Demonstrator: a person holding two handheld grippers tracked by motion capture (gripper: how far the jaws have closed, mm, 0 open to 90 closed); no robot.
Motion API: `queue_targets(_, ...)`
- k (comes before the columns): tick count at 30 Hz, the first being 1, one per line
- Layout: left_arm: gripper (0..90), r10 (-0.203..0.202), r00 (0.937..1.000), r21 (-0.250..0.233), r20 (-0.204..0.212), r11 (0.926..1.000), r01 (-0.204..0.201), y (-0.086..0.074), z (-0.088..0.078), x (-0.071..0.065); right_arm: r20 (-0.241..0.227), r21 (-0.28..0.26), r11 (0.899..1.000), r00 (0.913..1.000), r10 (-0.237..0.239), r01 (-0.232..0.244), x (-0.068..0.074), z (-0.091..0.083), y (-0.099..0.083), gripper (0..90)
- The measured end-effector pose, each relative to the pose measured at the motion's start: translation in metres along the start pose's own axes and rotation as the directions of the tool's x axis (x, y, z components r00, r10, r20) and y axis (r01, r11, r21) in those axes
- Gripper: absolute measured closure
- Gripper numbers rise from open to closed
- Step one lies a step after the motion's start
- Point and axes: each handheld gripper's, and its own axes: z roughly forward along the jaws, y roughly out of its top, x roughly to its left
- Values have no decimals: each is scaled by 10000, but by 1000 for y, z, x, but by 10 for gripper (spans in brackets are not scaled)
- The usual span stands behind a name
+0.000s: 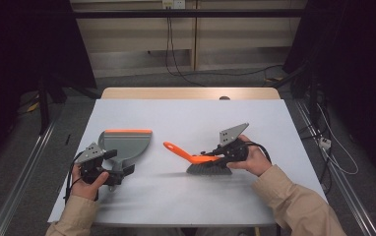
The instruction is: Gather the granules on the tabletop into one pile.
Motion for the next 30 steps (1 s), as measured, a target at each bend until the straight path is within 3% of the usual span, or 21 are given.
queue_targets(11, 40, -19, 10000, -20, 18, 10000, 19, 0, 0, 0, -22, 6, 9999, 9999, -162, 163, -4, 4, 9, 711)
queue_targets(15, 40, 15, 10000, -46, 52, 10000, -14, 0, -1, 0, 29, -355, 9993, 9999, -110, 111, -3, -2, 13, 712)
queue_targets(17, 40, 11, 10000, -42, 38, 10000, -11, 0, -1, -1, 456, -701, 9973, 9986, 269, -237, -1, -11, 16, 711)
queue_targets(18, 40, 10, 10000, -48, 36, 10000, -10, 0, -2, 0, 456, -701, 9973, 9986, 269, -237, -1, -11, 16, 711)
queue_targets(19, 40, 32, 10000, -48, 19, 10000, -32, 0, -2, 0, 941, -1022, 9931, 9933, 668, -571, -1, -18, 16, 711)
queue_targets(21, 40, -1, 10000, -96, 1, 10000, 1, 0, -3, 0, 1512, -1167, 9894, 9830, 1041, -869, 0, -26, 15, 712)
queue_targets(22, 40, 3, 10000, -117, -7, 9999, -3, 1, -3, -1, 1512, -1167, 9894, 9830, 1041, -869, 0, -26, 15, 712)
queue_targets(23, 40, 30, 10000, -113, -1, 9999, -30, 1, -3, 0, 2116, -1516, 9790, 9630, 1672, -1366, 2, -31, 12, 711)
queue_targets(24, 40, 24, 10000, -114, 8, 9999, -24, 1, -2, -1, 2116, -1516, 9790, 9630, 1672, -1366, 2, -31, 12, 711)
queue_targets(25, 40, 64, 10000, -88, 34, 9999, -63, 1, -2, -1, 2501, -1616, 9751, 9496, 1891, -1516, 3, -34, 10, 711)
queue_targets(26, 40, 56, 10000, -80, 48, 10000, -56, 1, -2, -1, 3341, -1782, 9665, 9125, 2359, -1846, 7, -38, 7, 711)
queue_targets(27, 40, 42, 10000, -64, 58, 10000, -41, 0, -1, -1, 3341, -1782, 9665, 9125, 2359, -1846, 7, -38, 7, 711)
queue_targets(30, 40, 61, 9999, -93, 157, 9999, -59, 1, -1, 0, 4369, -2018, 9583, 8571, 2730, -2024, 12, -42, 1, 711)
